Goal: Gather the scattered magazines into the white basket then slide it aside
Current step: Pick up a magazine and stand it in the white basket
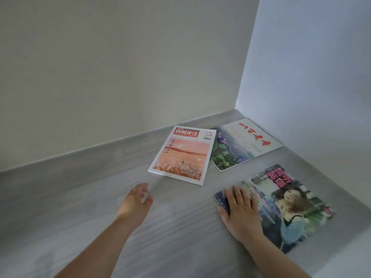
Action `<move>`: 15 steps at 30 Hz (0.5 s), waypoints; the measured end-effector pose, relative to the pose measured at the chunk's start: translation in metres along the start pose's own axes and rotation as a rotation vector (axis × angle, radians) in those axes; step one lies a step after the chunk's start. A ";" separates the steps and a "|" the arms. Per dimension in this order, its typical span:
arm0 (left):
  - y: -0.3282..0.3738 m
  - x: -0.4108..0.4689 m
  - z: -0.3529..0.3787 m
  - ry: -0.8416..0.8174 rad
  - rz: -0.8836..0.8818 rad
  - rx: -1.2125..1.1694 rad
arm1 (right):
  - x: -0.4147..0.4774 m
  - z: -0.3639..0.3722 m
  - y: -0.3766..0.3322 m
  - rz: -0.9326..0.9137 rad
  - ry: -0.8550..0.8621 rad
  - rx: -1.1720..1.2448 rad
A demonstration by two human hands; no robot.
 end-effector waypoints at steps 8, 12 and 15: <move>0.026 0.051 0.048 -0.029 -0.019 0.290 | 0.000 0.005 0.005 -0.015 0.054 0.029; 0.033 0.072 0.050 0.032 -0.107 0.387 | 0.002 0.009 0.006 -0.010 0.045 0.048; 0.042 0.083 0.055 0.047 -0.122 0.424 | 0.003 0.005 0.005 -0.003 0.092 0.085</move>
Point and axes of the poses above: each hand's wrist, its own x-axis towards the middle knuckle, its own z-axis out of the palm, y = z × x, the point moved 7 cm from there along x, towards the middle knuckle, and after that the axes turned 9 degrees about y, right-handed, at the moved point
